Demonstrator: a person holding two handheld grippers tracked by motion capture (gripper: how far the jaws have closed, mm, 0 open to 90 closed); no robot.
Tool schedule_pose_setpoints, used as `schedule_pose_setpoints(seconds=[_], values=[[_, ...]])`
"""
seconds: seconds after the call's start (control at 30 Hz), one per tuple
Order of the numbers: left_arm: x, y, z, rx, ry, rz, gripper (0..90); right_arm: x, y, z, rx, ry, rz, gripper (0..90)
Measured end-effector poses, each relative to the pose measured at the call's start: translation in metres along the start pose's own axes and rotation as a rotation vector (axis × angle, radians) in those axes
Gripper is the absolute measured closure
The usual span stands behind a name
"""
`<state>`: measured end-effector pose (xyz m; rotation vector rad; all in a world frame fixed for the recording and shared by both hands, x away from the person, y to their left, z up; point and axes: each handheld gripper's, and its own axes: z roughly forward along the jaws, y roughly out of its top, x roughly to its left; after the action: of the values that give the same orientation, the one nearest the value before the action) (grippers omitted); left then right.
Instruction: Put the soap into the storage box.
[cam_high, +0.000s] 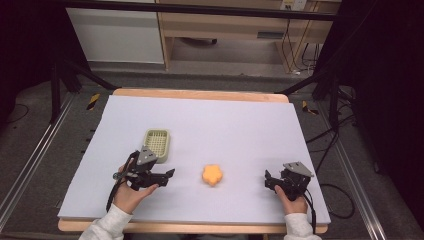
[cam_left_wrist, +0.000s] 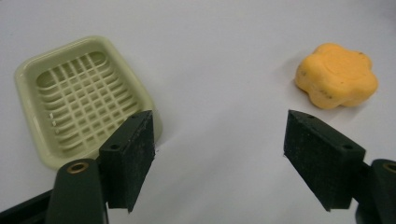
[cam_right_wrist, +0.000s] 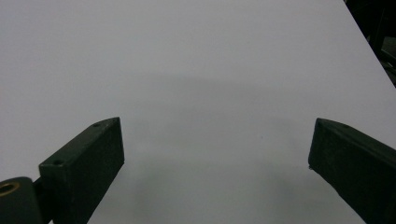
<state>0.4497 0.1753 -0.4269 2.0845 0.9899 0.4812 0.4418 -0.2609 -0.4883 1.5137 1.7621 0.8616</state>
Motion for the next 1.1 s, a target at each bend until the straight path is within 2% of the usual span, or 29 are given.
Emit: schedule_pose_setpoints(seconds=[0.13, 0.4, 1.1], values=[[-0.008, 0.005, 0.005, 0.006, -0.012, 0.026, 24.4, 0.000, 0.000, 0.000, 0.002, 0.001, 0.000, 4.0], [-0.024, 0.014, 0.016, 0.020, -0.041, 0.047, 23.9, 0.001, 0.000, 0.000, 0.005, 0.001, -0.005, 4.0], [-0.053, 0.030, 0.041, 0.051, -0.105, 0.077, 23.1, 0.001, 0.000, 0.000, 0.004, 0.006, -0.009, 4.1]])
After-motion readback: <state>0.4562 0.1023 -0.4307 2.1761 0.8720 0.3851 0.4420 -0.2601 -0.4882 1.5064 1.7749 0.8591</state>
